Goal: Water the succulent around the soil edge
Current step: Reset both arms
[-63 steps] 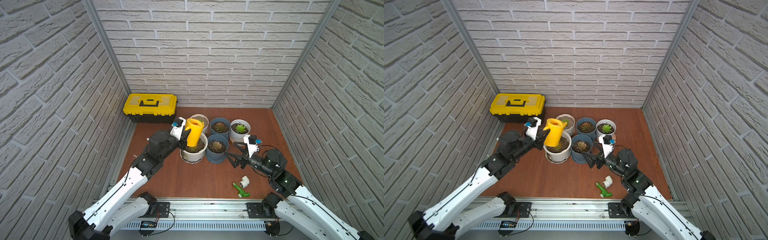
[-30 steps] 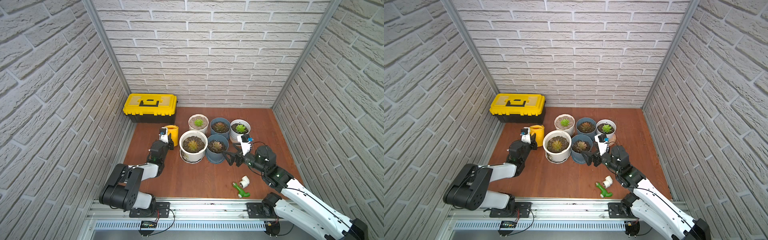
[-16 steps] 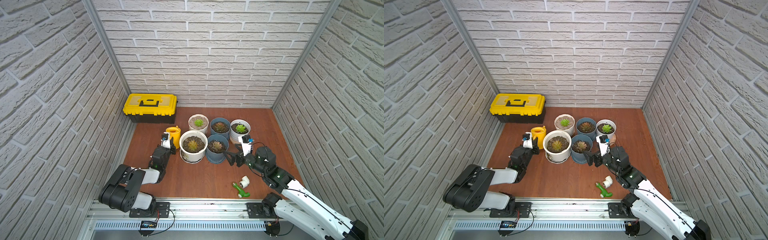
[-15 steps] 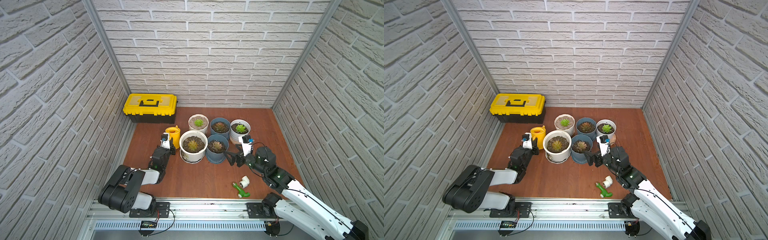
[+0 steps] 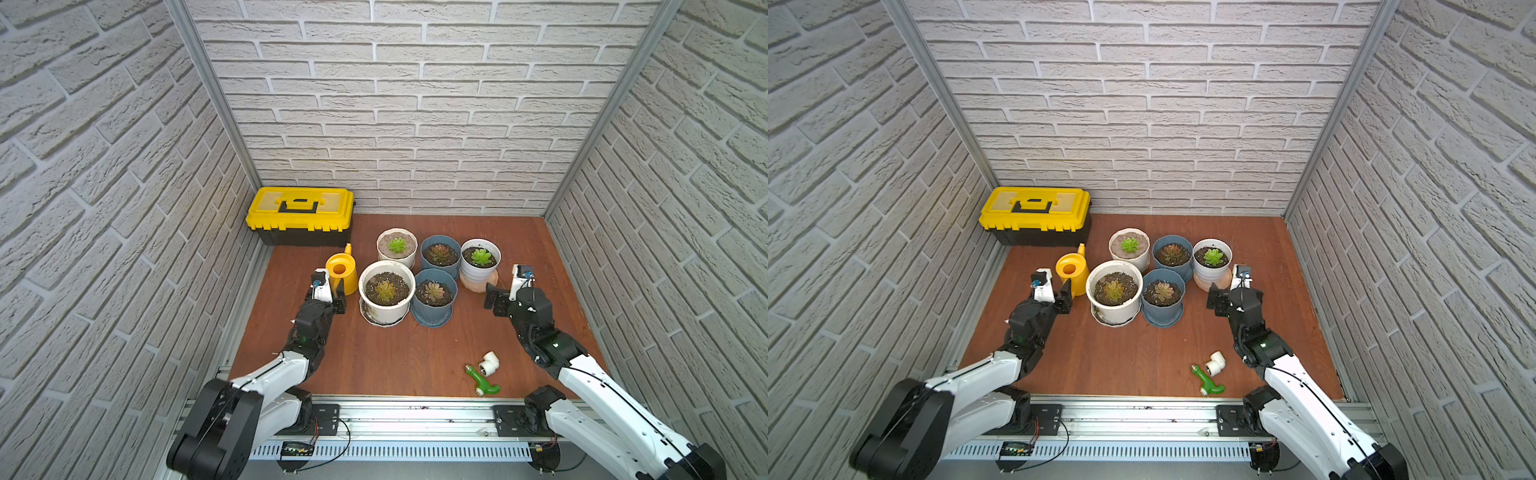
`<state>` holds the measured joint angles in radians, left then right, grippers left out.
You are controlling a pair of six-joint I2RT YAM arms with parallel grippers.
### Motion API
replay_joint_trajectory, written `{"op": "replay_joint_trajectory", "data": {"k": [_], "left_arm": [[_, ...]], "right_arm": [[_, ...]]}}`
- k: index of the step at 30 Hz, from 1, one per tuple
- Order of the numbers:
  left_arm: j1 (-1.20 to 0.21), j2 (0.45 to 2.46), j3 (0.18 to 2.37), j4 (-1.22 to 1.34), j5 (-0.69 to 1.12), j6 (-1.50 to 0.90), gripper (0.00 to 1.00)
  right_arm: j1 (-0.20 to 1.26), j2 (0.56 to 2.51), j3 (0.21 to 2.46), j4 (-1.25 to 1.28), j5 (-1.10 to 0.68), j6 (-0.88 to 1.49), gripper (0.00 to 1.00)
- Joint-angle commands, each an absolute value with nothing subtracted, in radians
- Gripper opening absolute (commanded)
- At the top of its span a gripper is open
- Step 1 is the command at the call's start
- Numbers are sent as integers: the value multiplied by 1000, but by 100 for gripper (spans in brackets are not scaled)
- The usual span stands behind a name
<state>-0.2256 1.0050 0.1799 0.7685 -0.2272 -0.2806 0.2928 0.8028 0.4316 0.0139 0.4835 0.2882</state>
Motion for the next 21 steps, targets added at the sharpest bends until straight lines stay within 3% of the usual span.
{"op": "replay_joint_trajectory", "data": {"k": [1, 2, 7, 9, 12, 14, 21], "left_arm": [[-226, 832, 250, 546, -273, -282, 93], [-227, 780, 271, 491, -308, -272, 98], [-185, 667, 343, 331, -640, -296, 98], [-111, 704, 350, 355, -604, -289, 98], [15, 822, 356, 352, -544, -349, 99], [69, 904, 336, 408, -548, -342, 98], [110, 1183, 287, 721, -490, -254, 98]], "right_arm": [[228, 870, 248, 487, 683, 201, 99], [214, 903, 208, 605, 710, 174, 99], [173, 1209, 273, 723, 668, 54, 99], [189, 1341, 273, 937, 712, -25, 99], [151, 1423, 250, 1055, 583, -4, 99], [115, 1518, 205, 1265, 494, -23, 99], [81, 1557, 227, 1187, 365, -6, 99]]}}
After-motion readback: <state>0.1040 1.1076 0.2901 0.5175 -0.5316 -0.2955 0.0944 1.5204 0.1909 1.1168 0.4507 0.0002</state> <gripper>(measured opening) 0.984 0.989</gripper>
